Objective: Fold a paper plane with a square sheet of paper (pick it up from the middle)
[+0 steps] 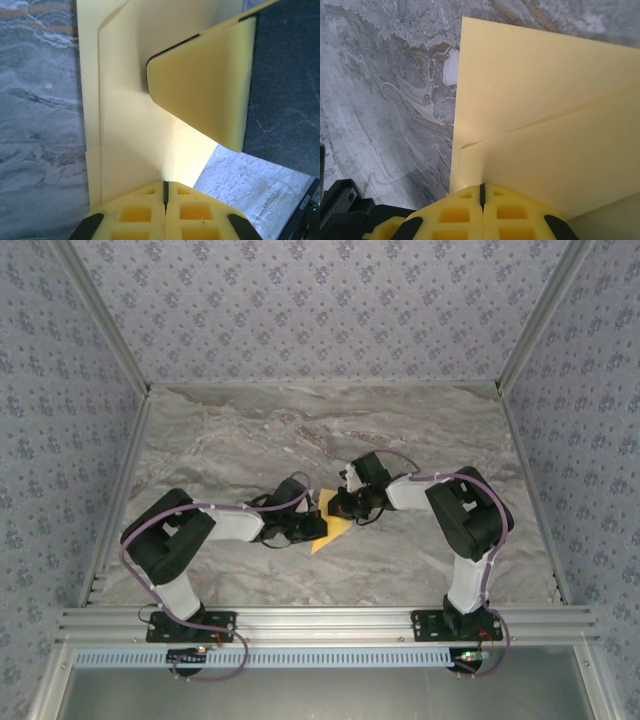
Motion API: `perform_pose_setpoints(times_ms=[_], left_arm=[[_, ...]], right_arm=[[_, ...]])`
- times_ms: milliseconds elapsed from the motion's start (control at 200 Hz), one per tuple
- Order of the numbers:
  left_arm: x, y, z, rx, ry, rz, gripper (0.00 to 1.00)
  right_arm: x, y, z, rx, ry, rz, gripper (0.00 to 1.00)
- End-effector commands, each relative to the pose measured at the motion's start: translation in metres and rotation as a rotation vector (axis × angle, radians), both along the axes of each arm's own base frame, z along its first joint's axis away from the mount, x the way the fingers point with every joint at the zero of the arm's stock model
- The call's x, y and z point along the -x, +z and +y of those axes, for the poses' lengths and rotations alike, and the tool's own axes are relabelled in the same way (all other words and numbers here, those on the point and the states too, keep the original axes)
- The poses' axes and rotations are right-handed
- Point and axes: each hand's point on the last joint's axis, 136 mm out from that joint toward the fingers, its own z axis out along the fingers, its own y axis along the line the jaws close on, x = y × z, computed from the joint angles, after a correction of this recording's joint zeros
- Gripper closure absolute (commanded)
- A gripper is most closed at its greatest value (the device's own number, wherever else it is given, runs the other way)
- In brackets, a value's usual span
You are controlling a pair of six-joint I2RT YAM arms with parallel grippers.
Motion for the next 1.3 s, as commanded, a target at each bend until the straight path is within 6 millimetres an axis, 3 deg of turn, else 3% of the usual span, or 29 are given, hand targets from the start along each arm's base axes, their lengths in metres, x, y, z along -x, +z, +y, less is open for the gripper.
perform_pose_setpoints(times_ms=[0,220,655,1019,1159,1299], left_arm=[[0.033,-0.024,0.022,-0.065,-0.03,0.108,0.95],[0.055,-0.028,0.04,-0.086,-0.047,0.133,0.97],[0.091,-0.032,0.056,-0.141,-0.129,0.164,1.0],[0.099,-0.025,0.067,-0.182,-0.168,0.16,1.0],[0.088,-0.009,0.06,-0.171,-0.165,0.111,1.0],[0.053,0.036,0.045,-0.112,-0.116,-0.031,0.93]], right_arm=[[0.018,-0.048,-0.03,0.187,-0.033,0.104,1.0],[0.018,-0.049,-0.035,0.204,-0.043,0.113,1.0],[0.017,-0.053,-0.038,0.23,-0.049,0.126,1.0],[0.016,-0.053,-0.037,0.231,-0.047,0.125,1.0],[0.014,-0.046,-0.032,0.211,-0.041,0.121,1.0],[0.0,-0.005,-0.008,0.097,-0.015,0.054,1.0]])
